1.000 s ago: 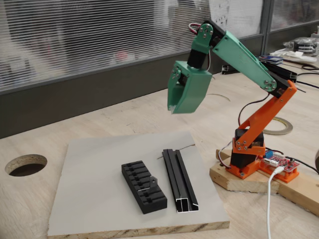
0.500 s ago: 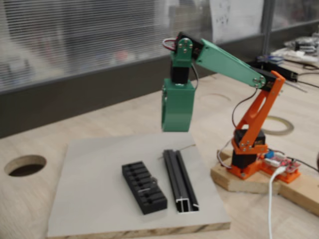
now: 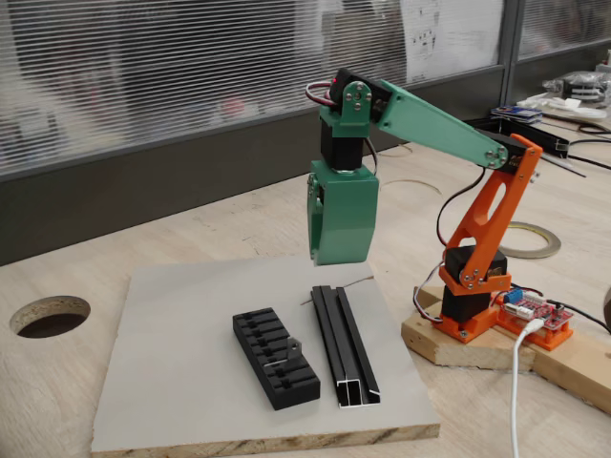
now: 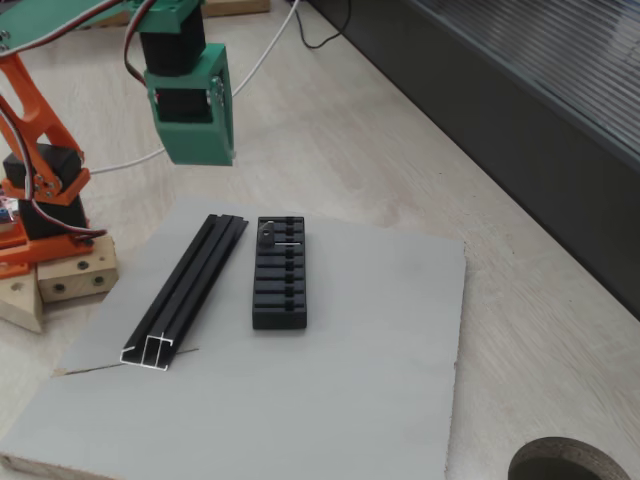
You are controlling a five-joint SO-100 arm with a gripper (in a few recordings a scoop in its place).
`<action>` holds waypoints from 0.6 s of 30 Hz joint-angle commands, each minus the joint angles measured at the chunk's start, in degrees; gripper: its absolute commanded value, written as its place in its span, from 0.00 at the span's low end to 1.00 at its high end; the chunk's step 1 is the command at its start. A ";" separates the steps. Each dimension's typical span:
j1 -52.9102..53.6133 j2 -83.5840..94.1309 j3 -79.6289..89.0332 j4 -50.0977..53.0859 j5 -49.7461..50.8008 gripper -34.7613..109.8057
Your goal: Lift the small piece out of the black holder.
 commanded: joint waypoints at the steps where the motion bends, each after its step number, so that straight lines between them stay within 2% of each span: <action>1: -2.11 0.44 0.09 0.53 1.41 0.32; 18: -1.41 0.44 0.18 -9.58 1.05 0.32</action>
